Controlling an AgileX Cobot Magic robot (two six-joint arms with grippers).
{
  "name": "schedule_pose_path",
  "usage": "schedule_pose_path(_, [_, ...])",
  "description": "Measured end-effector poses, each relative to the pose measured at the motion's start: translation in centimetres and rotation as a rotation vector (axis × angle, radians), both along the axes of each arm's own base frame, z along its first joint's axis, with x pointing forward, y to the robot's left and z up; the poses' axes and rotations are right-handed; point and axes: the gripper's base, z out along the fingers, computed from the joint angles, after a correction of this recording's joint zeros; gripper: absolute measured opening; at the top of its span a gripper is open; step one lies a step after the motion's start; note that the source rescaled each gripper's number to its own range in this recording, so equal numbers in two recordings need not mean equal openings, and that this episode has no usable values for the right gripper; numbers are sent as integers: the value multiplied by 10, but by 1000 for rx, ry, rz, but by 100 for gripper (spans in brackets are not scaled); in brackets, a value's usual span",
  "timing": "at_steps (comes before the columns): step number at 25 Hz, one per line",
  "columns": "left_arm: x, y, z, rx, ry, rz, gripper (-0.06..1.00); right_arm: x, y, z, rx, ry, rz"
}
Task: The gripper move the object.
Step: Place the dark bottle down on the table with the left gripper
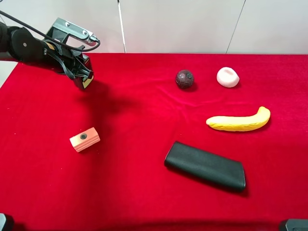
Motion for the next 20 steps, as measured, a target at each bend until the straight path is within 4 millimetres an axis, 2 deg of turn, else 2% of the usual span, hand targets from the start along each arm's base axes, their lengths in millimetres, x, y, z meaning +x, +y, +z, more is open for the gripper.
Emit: schedule_pose_path(20, [-1, 0, -1, 2, 19, 0, 0, 0, 0, 0, 0, -1, 0])
